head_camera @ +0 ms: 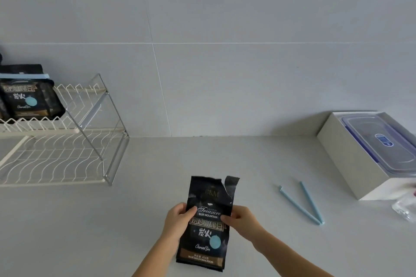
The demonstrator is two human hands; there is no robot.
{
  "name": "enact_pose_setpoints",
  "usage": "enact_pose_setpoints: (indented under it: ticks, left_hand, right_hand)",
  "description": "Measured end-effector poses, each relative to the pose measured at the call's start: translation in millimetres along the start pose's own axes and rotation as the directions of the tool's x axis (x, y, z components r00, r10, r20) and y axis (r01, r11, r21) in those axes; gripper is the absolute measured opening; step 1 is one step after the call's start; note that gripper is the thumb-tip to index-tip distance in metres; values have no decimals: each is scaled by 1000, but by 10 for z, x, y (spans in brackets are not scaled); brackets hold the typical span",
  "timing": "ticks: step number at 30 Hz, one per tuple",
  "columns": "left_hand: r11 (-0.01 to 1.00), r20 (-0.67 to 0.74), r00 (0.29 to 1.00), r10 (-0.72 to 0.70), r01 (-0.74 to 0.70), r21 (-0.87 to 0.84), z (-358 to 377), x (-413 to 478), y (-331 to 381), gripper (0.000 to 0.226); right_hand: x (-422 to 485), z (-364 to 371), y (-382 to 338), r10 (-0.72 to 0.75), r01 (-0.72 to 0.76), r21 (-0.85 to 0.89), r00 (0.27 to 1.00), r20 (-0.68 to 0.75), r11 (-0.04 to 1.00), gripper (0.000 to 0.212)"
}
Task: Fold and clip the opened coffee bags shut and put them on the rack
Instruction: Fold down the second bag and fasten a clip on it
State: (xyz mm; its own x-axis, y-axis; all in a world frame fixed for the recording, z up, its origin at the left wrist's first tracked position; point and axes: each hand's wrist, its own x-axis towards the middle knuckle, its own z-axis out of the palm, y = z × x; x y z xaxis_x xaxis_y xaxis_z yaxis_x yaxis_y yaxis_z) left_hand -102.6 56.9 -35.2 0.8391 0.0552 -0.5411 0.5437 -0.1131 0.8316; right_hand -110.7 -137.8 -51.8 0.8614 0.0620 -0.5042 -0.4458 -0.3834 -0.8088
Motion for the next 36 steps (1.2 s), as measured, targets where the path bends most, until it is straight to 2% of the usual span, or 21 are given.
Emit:
enact_pose_setpoints:
  ticks: [5, 10, 12, 13, 16, 17, 19, 21, 24, 27, 29, 32, 34, 36]
  left_hand:
    - [981, 30, 981, 193, -194, 30, 35, -42, 245, 9]
    - [938, 25, 938, 346, -345, -28, 88, -110, 470, 17]
    - [928, 4, 929, 370, -370, -40, 106, -108, 499, 13]
    - [929, -16, 929, 370, -370, -7, 121, -106, 499, 9]
    - [862, -98, 890, 444, -395, 317, 189, -93, 386, 4]
    - [833, -120, 863, 490, -423, 357, 207, -97, 327, 4]
    - [818, -136, 828, 544, -488, 306, 198, -111, 283, 3]
    - [849, -139, 844, 519, -489, 199, 160, -82, 278, 9]
    - [881, -57, 888, 456, -441, 174, 186, -104, 240, 6]
    - [887, -33, 890, 455, -456, -73, 230, -156, 212, 5]
    - [890, 18, 899, 438, -431, -146, 172, -123, 207, 11]
    - [949, 229, 927, 296, -312, 36, 124, -87, 115, 12]
    - [957, 201, 948, 248, -272, 104, 124, -73, -13, 16]
    - [950, 114, 953, 281, -293, 107, 94, -63, -48, 13]
  right_hand:
    - [-39, -180, -162, -209, 193, -116, 968, -142, 974, 11]
    - [-41, -361, -375, -380, 341, -186, 893, -240, 921, 10]
    - [-51, -415, -403, -443, 400, -203, 857, -263, 894, 7]
    - [-53, -432, -390, -459, 401, -245, 847, -267, 883, 5]
    - [-46, -424, -260, -393, 272, -420, 889, -236, 866, 9]
    - [-50, -408, -215, -390, 263, -418, 885, -255, 870, 10]
    - [-55, -374, -173, -455, 345, -353, 837, -305, 870, 12]
    - [-63, -366, -198, -467, 385, -299, 837, -286, 873, 16]
    - [-57, -400, -237, -366, 296, -298, 906, -214, 908, 11]
    - [-42, -430, -259, -428, 385, -216, 880, -209, 897, 6]
    - [-48, -427, -224, -390, 368, -169, 913, -122, 914, 14]
    - [-41, -328, -49, -224, 198, -282, 973, -59, 939, 24]
    - [-70, -237, -14, -237, 211, -240, 968, -86, 948, 20]
    - [-96, -182, -89, -325, 313, -152, 943, -63, 937, 14]
